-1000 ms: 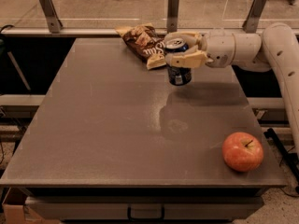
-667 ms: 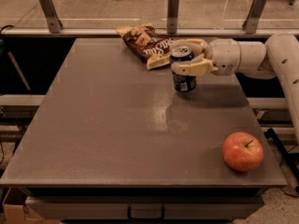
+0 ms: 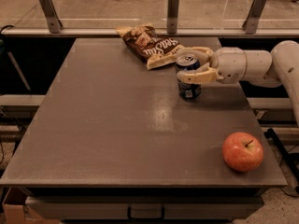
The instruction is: Place pepsi can upright
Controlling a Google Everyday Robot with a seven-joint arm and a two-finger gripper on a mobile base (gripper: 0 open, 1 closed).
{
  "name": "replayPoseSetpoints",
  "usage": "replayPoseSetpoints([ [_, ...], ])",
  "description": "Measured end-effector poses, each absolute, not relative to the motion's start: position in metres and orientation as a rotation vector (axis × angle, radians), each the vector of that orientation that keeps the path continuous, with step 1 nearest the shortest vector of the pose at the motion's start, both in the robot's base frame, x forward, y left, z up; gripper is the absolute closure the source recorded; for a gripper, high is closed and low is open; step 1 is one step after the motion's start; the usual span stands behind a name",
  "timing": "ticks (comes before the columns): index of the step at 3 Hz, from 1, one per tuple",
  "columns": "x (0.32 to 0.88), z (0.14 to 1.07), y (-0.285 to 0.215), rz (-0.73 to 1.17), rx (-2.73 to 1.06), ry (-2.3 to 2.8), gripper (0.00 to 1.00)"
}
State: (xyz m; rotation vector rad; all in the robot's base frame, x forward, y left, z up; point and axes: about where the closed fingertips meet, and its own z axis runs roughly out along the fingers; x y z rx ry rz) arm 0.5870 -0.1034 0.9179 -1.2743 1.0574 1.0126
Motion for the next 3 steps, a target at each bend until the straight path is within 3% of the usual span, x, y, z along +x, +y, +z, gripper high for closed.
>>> replayPoseSetpoints([
  [2, 0.578, 0.922, -0.130, 0.938, -1.263, 1.086, 0.04],
  [3, 0.570, 0.943, -0.145, 0.874, -1.262, 1.126, 0.00],
])
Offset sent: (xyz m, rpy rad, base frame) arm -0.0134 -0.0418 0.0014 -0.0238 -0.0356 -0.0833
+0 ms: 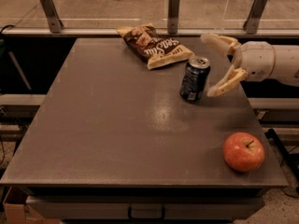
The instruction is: Place pepsi can upright
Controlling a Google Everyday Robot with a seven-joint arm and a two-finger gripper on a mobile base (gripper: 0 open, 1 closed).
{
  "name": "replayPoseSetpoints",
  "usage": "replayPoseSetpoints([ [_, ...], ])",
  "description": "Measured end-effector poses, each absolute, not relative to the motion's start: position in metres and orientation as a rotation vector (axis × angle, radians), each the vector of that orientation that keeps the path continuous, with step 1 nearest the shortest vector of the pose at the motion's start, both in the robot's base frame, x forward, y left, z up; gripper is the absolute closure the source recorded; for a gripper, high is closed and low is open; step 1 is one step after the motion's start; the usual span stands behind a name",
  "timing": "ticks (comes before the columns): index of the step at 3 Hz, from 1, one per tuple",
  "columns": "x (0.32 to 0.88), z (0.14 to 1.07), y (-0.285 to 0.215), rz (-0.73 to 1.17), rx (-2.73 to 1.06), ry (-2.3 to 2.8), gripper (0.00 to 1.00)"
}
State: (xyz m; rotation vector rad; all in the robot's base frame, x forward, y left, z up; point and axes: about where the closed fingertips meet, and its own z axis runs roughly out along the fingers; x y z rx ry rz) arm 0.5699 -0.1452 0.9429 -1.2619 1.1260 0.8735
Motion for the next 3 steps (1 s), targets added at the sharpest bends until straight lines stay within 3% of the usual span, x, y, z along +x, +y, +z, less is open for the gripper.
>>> replayPoseSetpoints([
  [2, 0.528, 1.066, -0.200, 0.521, -1.228, 1.321, 0.00],
  [3, 0.515, 1.090, -0.187, 0.483, -1.255, 1.311, 0.00],
])
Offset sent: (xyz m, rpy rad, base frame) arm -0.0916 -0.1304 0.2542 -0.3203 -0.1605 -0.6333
